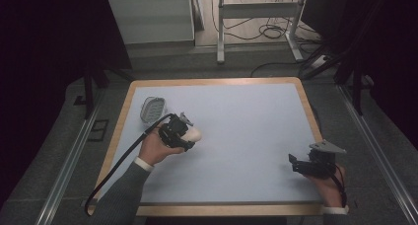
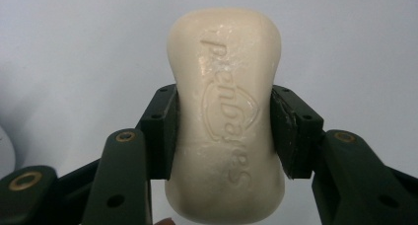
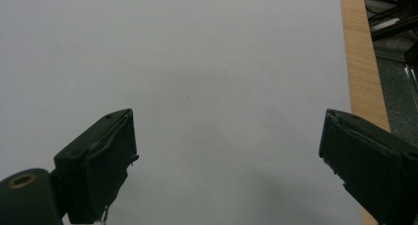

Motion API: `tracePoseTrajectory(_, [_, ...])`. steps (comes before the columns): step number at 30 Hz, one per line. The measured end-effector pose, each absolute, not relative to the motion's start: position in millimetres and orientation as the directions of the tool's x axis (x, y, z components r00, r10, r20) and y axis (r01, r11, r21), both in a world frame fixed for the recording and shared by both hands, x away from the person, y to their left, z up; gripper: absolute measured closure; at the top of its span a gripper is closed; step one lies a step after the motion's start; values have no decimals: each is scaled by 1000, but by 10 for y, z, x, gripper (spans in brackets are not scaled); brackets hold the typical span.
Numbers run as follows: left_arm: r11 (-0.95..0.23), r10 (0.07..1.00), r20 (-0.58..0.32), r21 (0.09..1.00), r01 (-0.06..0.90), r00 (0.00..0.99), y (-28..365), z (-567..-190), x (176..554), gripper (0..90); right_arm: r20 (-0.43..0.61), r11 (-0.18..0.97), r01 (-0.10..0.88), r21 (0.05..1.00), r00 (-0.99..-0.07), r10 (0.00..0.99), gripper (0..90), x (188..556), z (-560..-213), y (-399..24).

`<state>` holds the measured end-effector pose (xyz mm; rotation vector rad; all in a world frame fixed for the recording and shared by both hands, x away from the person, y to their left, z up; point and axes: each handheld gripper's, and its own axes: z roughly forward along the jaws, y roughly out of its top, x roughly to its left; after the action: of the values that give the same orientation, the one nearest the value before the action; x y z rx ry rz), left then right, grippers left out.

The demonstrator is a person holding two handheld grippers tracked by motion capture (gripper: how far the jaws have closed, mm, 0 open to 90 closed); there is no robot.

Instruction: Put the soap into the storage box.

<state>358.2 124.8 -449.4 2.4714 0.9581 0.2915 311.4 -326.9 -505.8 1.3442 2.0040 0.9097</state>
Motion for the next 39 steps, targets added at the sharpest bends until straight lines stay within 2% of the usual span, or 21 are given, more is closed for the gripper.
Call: tracePoseTrajectory(39, [-549,784,17,488,679,621,1672,-4421,3991,494,-72,268,568,778,-343,937,70,3117,-5075,-3291])
